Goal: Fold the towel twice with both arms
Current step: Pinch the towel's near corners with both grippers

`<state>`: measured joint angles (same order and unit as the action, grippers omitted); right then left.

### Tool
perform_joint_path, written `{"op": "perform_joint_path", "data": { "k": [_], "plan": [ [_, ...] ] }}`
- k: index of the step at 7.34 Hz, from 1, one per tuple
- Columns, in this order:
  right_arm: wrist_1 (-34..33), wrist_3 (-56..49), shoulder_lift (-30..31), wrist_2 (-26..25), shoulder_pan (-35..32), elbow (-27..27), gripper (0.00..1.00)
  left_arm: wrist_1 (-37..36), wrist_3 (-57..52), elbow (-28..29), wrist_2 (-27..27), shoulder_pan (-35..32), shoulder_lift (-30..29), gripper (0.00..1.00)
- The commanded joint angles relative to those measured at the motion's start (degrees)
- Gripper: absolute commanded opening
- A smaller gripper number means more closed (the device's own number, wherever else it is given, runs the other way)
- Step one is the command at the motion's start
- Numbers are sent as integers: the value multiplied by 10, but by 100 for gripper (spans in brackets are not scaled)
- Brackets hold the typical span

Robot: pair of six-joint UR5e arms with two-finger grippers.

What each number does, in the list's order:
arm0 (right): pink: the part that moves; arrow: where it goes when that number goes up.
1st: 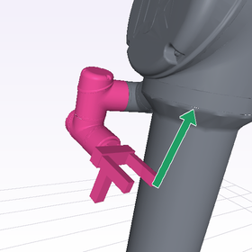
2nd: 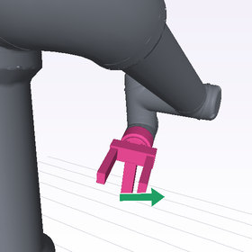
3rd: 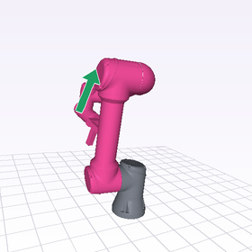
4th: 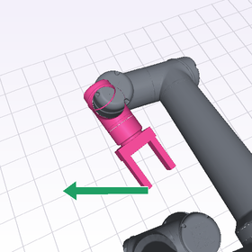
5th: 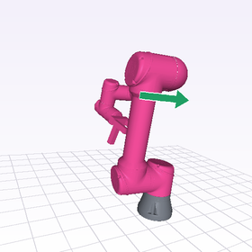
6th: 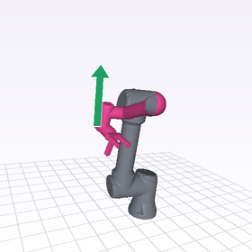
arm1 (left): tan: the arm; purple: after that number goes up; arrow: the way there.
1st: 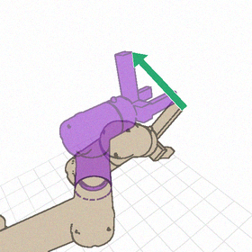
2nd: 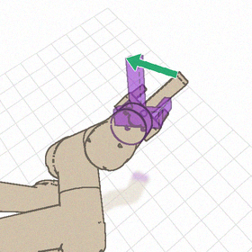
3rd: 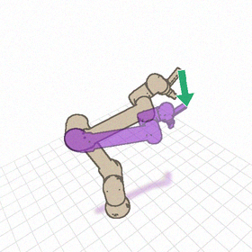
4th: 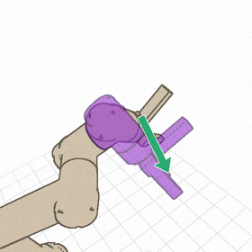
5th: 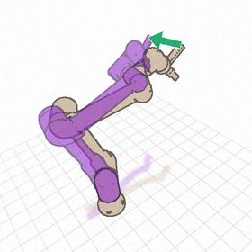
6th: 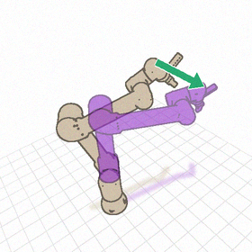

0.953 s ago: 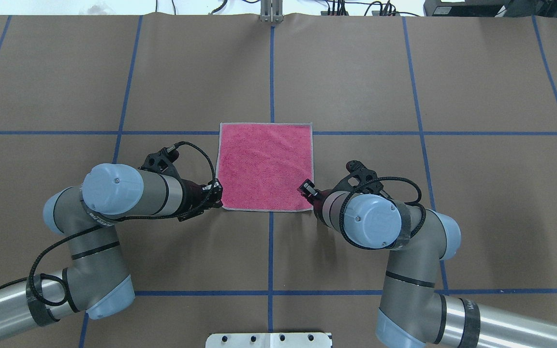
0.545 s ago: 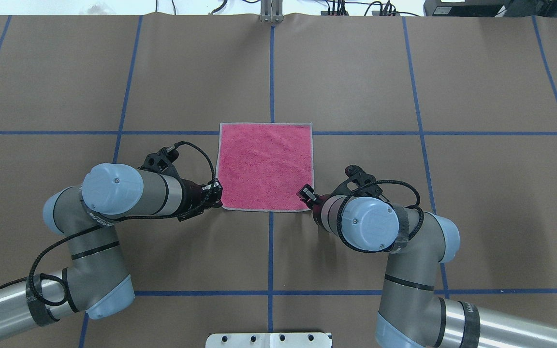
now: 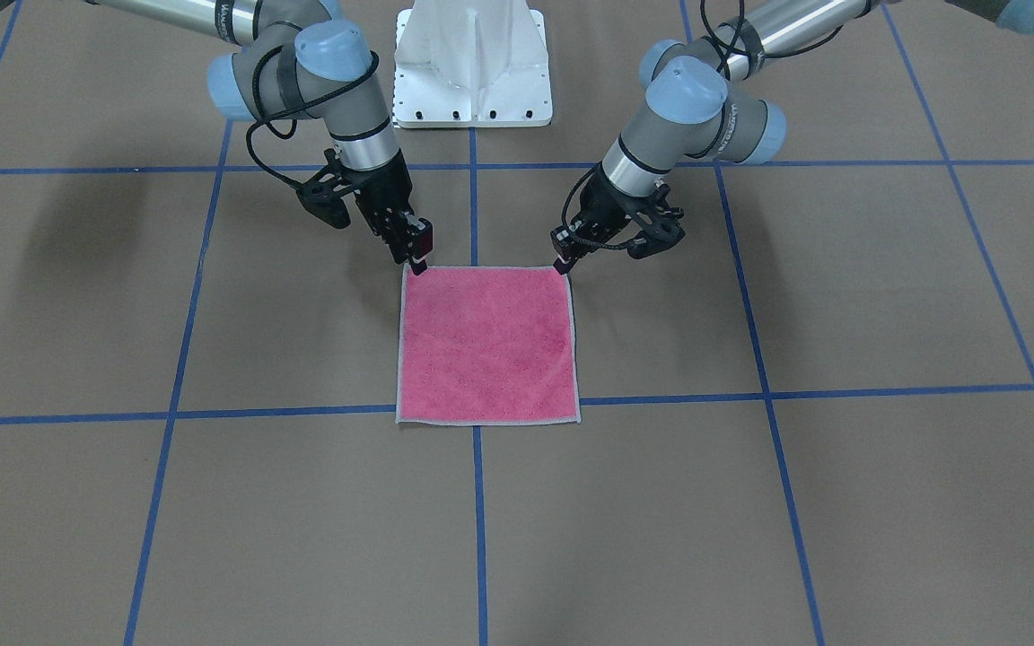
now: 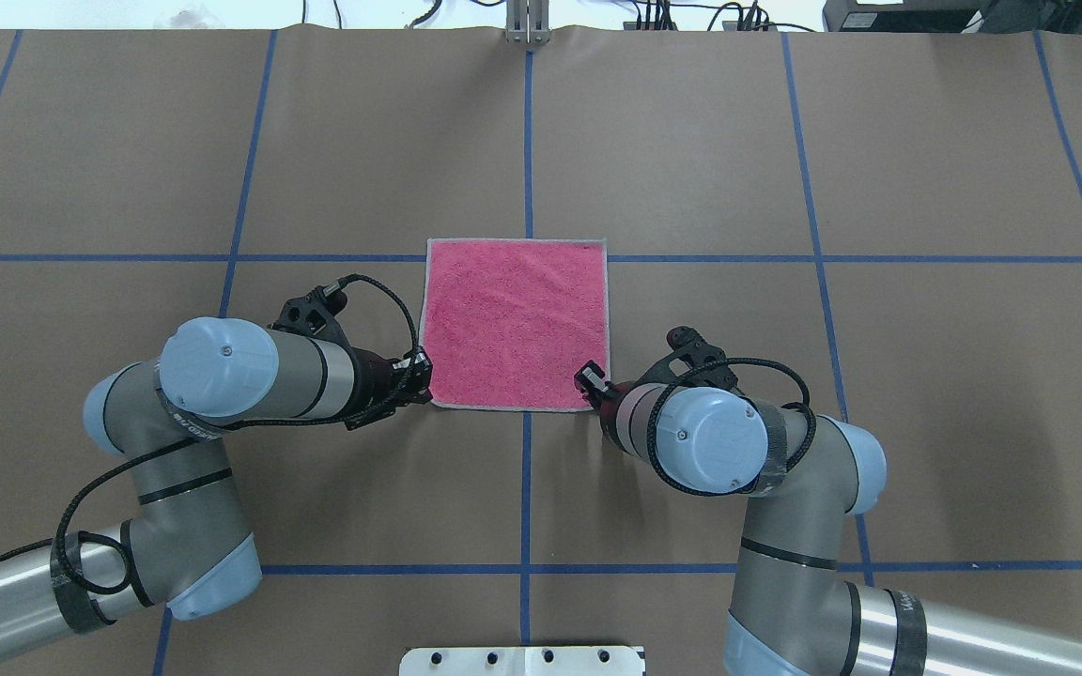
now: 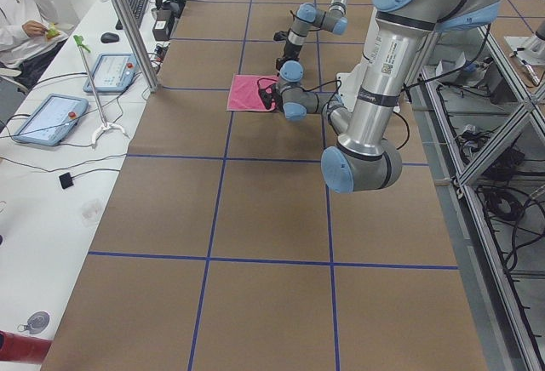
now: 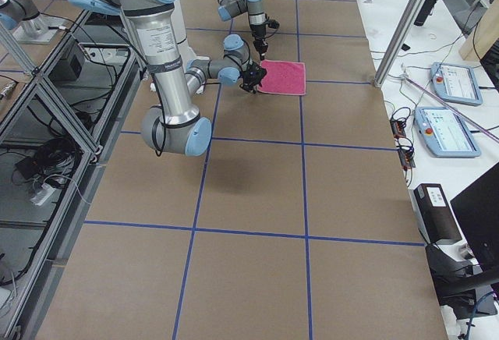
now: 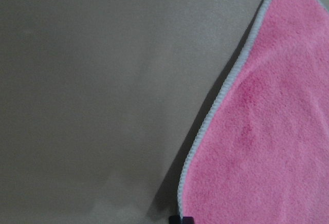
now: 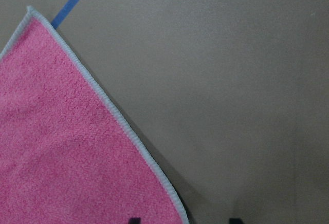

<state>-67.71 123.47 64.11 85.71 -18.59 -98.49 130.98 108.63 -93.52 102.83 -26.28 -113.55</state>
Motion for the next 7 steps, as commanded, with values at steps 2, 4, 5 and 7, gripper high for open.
{"op": "perform_joint_path", "data": {
  "k": [2, 4, 5, 7],
  "plan": [
    [0, 0, 0, 0, -1, -2, 30, 0, -1, 1, 0, 0, -1, 0],
    [-1, -1, 4, -1, -2, -2, 30, 1, -1, 1, 0, 1, -1, 0],
    [-1, -1, 5, -1, -1, -1, 30, 0, -1, 1, 0, 0, -2, 0],
    [-1, 0, 3, -2, -2, -1, 14, 1, -1, 1, 0, 1, -1, 0]
  ]
}}
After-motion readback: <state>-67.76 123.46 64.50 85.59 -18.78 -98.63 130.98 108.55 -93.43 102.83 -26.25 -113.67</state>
